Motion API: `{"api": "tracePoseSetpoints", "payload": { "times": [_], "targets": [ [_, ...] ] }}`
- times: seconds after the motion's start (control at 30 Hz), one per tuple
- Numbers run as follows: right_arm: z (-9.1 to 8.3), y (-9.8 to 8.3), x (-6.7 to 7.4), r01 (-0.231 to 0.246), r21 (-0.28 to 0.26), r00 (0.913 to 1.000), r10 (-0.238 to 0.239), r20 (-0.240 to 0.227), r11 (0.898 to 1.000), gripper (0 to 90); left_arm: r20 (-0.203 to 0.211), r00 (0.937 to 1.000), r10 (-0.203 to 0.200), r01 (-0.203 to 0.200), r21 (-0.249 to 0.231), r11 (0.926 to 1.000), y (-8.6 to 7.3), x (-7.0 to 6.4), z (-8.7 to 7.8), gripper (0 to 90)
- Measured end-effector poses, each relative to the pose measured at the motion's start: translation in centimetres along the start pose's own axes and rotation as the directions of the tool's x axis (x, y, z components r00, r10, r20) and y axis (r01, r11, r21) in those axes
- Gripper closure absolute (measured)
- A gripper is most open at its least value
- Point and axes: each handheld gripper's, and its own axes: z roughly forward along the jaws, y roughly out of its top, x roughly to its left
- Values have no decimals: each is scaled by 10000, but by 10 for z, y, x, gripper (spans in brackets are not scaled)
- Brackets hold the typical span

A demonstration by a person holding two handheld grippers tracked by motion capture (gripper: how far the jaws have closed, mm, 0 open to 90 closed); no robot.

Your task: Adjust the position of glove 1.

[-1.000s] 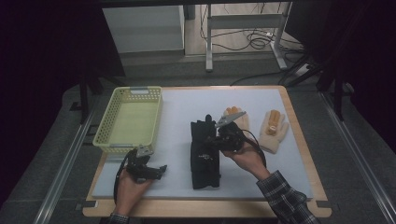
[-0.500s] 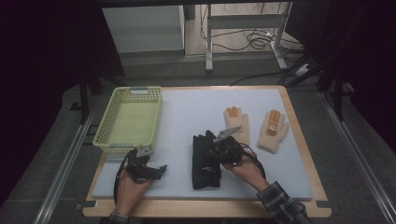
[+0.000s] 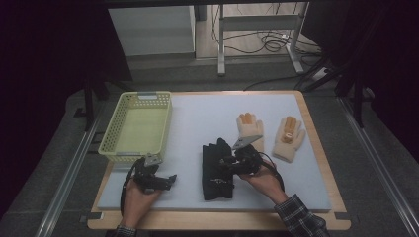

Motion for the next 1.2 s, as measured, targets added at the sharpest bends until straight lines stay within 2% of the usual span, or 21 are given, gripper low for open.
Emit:
{"api": "tracePoseSetpoints", "payload": {
  "times": [0.13,0.23,0.37,0.4,0.47,0.63,0.87,1.2],
  "targets": [
    [-8,-10,-7,-168,-152,9996,171,220,9997,641,-1,10000,-34,34,-4,10000,0,0,0,13],
    [-13,-20,-11,-89,-312,9992,102,398,9995,648,-3,10000,-32,32,-5,10000,0,0,0,13],
    [-17,-36,-13,-161,-380,9989,177,441,9991,760,-2,10000,-30,30,-7,10000,0,0,0,13],
    [-17,-36,-13,-161,-380,9989,177,441,9991,760,-2,10000,-30,30,-7,10000,0,0,0,13],
    [-16,-52,-7,-298,-129,9991,302,287,9995,854,-3,10000,-30,30,-9,10000,0,0,0,13],
    [-13,-69,6,-32,-18,9998,32,198,10000,878,-1,10000,-33,33,-10,10000,0,0,0,13],
    [-8,-69,17,70,-122,9998,-73,-182,9999,879,6,10000,-37,37,-2,10000,0,0,0,13],
    [6,-60,26,77,-218,9991,-87,-422,9997,878,26,10000,-40,40,-27,10000,0,0,-1,21]
  ]
}}
